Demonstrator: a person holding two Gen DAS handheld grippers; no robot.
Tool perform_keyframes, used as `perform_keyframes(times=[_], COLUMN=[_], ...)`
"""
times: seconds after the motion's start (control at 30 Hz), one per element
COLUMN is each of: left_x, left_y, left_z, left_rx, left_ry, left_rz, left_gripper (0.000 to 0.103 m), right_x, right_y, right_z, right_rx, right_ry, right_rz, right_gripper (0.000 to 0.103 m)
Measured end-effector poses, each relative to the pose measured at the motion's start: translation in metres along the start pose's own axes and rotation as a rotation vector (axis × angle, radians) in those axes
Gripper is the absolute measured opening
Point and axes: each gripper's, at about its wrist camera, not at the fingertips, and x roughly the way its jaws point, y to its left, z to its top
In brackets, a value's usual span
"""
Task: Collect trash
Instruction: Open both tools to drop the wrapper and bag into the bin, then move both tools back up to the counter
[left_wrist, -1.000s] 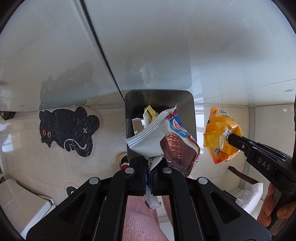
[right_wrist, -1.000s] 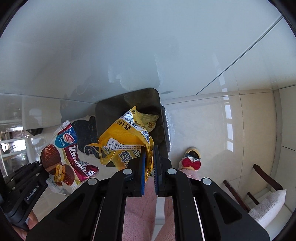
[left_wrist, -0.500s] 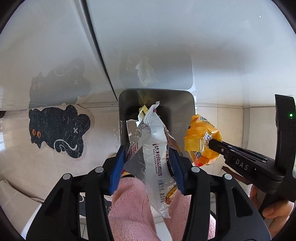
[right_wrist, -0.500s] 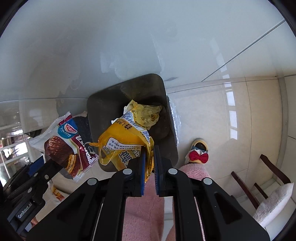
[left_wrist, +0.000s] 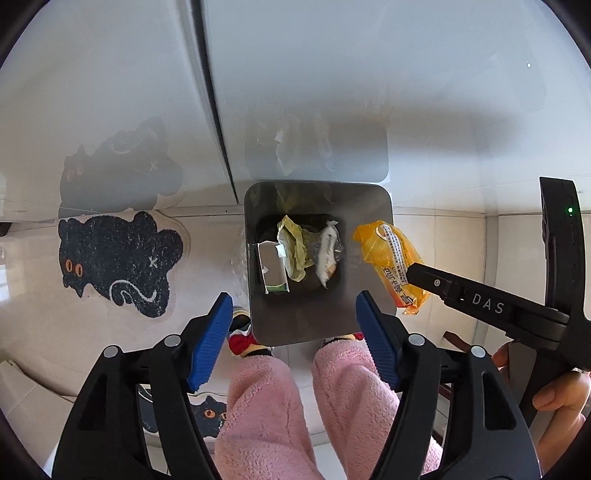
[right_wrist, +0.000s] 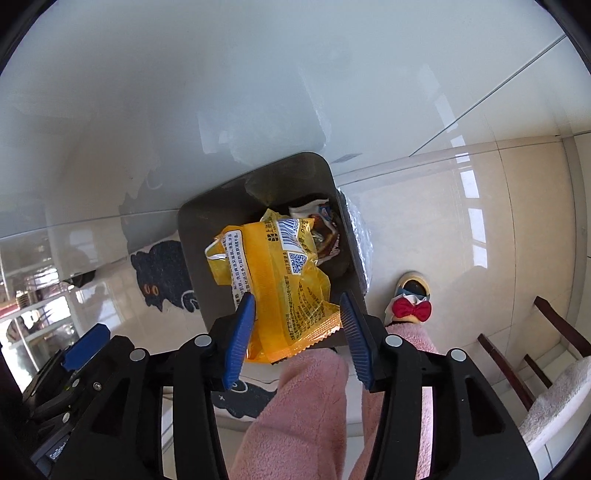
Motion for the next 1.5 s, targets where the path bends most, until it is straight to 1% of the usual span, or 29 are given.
perform_keyframes(times=[0.03, 0.1, 0.17, 0.2, 0.33, 0.37, 0.4, 0.43, 0.47, 0.5, 0.57, 0.63, 0.67, 0.77, 0.83, 0.93, 1.03, 1.07, 1.13, 1.2, 1.3, 1.4, 1.5], left_x=[-0.003, -0.011, -0.020, -0.025, -0.040, -0.045, -0.052, -0.058, -0.067, -0.075, -0.095, -0.118, -0.129, -0.162, -0.185, -0.218, -0.250, -0.261, -0.283, -0.303, -0.327, -0.348, -0.361], left_y=[0.001, 0.003, 0.005, 0.006, 0.008, 0.006, 0.004, 0.002, 0.000, -0.002, -0.007, -0.014, -0.018, -0.034, -0.042, -0.049, -0.056, -0.058, -0.063, -0.069, -0.077, -0.082, -0.082], left_z=[0.000, -0.001, -0.002, -0.002, -0.003, -0.004, -0.006, -0.008, -0.009, -0.011, -0.016, -0.022, -0.025, -0.034, -0.039, -0.041, -0.035, -0.031, -0.027, -0.021, -0.009, 0.008, 0.028], left_rx=[-0.005, -0.020, -0.029, -0.034, -0.041, -0.037, -0.031, -0.028, -0.028, -0.026, -0.023, -0.013, -0.003, 0.057, 0.082, 0.074, 0.053, 0.052, 0.059, 0.079, 0.103, 0.111, 0.107], left_ry=[-0.006, -0.018, -0.032, -0.038, -0.055, -0.063, -0.074, -0.086, -0.102, -0.118, -0.151, -0.198, -0.216, -0.267, -0.304, -0.353, -0.379, -0.385, -0.423, -0.461, -0.498, -0.532, -0.556], left_rz=[0.002, 0.002, 0.006, 0.008, 0.015, 0.020, 0.026, 0.030, 0.031, 0.031, 0.032, 0.025, 0.028, 0.059, 0.064, 0.034, 0.016, 0.011, 0.001, 0.004, 0.008, 0.020, 0.023], left_gripper=[0.069, 0.075, 0.078, 0.079, 0.080, 0.081, 0.085, 0.086, 0.089, 0.092, 0.095, 0.095, 0.095, 0.095, 0.095, 0.095, 0.095, 0.095, 0.095, 0.095, 0.095, 0.095, 0.095], right_x=[-0.002, -0.006, -0.011, -0.013, -0.022, -0.027, -0.033, -0.040, -0.049, -0.062, -0.089, -0.119, -0.134, -0.179, -0.210, -0.255, -0.298, -0.311, -0.338, -0.361, -0.392, -0.416, -0.432], right_y=[0.000, -0.001, -0.003, -0.002, 0.005, 0.006, 0.006, 0.006, 0.005, 0.004, 0.002, -0.001, -0.002, -0.010, -0.013, -0.017, -0.017, -0.018, -0.018, -0.016, -0.012, -0.014, -0.018], right_z=[0.000, -0.001, -0.002, -0.002, -0.003, -0.003, -0.004, -0.006, -0.009, -0.012, -0.020, -0.029, -0.035, -0.051, -0.060, -0.070, -0.074, -0.074, -0.072, -0.067, -0.057, -0.042, -0.025], right_rx=[-0.002, 0.004, 0.027, 0.029, 0.011, 0.010, 0.005, 0.000, -0.005, -0.007, -0.019, -0.048, -0.064, -0.078, -0.087, -0.115, -0.133, -0.136, -0.145, -0.152, -0.156, -0.134, -0.100], right_ry=[0.001, 0.011, 0.019, 0.017, 0.010, 0.006, -0.002, -0.011, -0.022, -0.045, -0.099, -0.146, -0.164, -0.217, -0.258, -0.350, -0.432, -0.462, -0.516, -0.554, -0.616, -0.665, -0.700], right_rz=[0.001, 0.029, 0.073, 0.083, 0.080, 0.081, 0.082, 0.081, 0.079, 0.080, 0.082, 0.080, 0.089, 0.115, 0.137, 0.140, 0.129, 0.131, 0.125, 0.118, 0.096, 0.072, 0.041], right_gripper=[0.050, 0.058, 0.067, 0.070, 0.072, 0.073, 0.073, 0.077, 0.086, 0.088, 0.097, 0.098, 0.100, 0.100, 0.100, 0.100, 0.100, 0.100, 0.100, 0.100, 0.100, 0.100, 0.100])
